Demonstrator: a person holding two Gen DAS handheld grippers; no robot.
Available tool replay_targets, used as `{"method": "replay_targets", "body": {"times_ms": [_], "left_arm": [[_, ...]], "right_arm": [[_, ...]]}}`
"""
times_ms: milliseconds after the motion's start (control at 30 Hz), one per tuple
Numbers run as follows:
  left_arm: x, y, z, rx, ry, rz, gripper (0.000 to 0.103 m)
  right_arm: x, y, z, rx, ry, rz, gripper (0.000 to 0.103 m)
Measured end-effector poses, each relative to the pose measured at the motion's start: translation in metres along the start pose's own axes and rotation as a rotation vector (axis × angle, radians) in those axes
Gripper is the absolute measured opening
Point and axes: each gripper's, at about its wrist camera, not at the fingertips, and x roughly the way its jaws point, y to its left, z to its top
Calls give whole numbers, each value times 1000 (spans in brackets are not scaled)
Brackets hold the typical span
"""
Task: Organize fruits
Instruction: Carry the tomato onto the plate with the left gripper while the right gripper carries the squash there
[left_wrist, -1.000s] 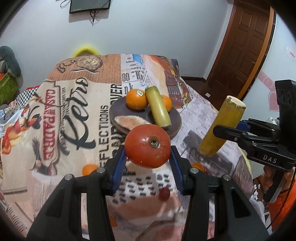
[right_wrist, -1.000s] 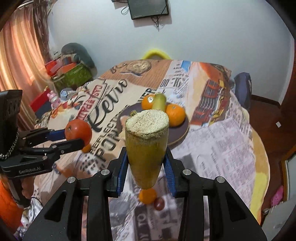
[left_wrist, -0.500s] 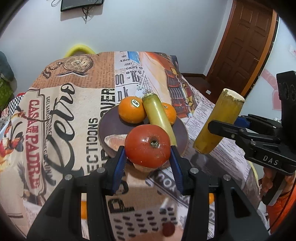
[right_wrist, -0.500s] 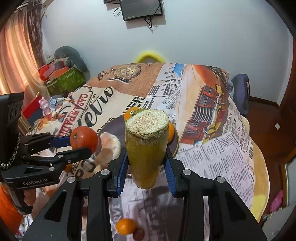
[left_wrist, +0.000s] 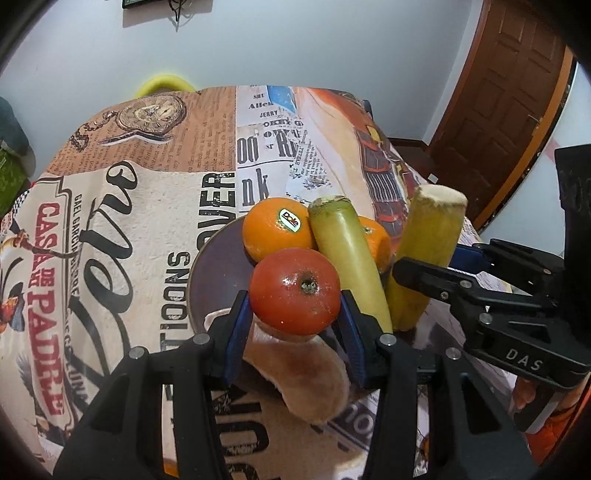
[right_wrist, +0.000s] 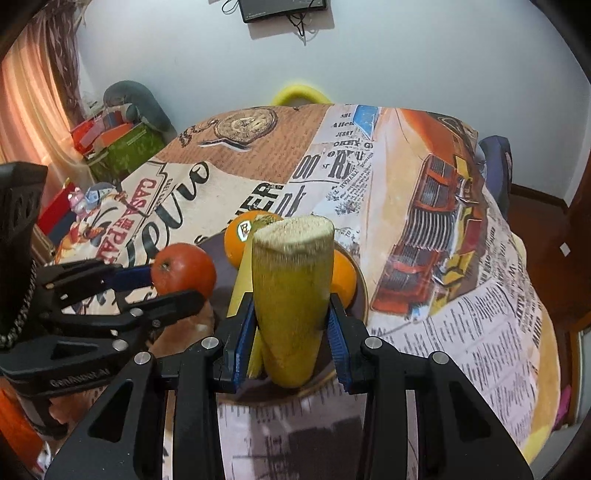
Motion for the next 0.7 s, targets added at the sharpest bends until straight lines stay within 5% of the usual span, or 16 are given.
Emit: {"method": "replay_targets", "body": {"times_ms": [700], "left_arm": [[-14, -5, -4, 6, -25, 27, 50]], "right_arm": [[8, -6, -2, 9, 27, -19, 39]]}}
